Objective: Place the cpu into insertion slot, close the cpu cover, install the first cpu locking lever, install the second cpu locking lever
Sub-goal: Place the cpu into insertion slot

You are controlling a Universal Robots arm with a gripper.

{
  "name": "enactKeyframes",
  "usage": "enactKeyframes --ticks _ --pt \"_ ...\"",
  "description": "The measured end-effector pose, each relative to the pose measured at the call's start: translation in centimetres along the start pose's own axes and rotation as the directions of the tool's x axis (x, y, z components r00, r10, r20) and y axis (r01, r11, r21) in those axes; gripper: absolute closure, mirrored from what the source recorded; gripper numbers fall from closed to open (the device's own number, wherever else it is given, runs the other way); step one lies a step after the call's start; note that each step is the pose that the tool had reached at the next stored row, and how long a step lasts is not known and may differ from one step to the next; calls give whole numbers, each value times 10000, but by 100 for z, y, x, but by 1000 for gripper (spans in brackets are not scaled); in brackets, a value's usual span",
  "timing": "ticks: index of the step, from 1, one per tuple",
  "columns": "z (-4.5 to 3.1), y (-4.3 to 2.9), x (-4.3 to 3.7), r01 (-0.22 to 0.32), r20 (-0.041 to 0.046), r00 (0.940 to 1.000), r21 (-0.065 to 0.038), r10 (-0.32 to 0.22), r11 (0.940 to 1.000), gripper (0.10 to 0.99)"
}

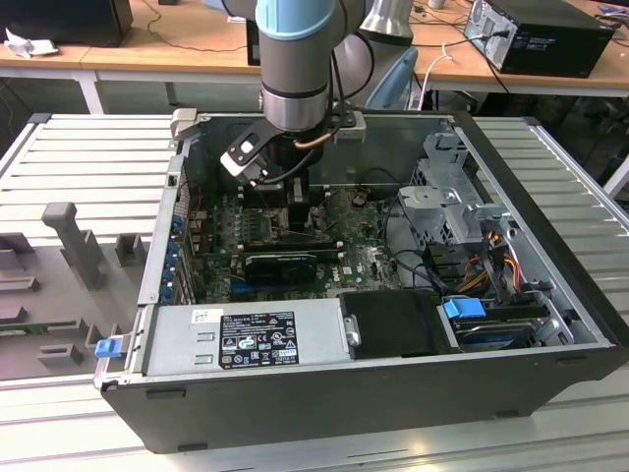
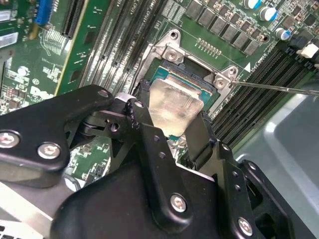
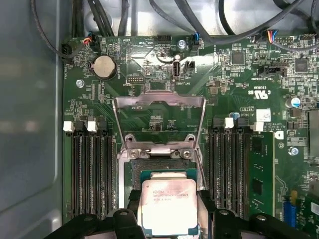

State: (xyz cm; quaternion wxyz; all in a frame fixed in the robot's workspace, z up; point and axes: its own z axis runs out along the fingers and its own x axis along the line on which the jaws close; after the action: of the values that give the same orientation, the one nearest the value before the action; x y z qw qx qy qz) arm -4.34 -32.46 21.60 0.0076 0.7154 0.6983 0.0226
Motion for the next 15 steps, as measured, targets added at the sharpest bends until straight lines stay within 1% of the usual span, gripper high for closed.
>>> enactKeyframes --ticks 6,15 --pt "57 -2 44 -95 5 10000 -2 95 10000 557" --pt "138 15 73 -96 6 10000 -1 96 10000 557"
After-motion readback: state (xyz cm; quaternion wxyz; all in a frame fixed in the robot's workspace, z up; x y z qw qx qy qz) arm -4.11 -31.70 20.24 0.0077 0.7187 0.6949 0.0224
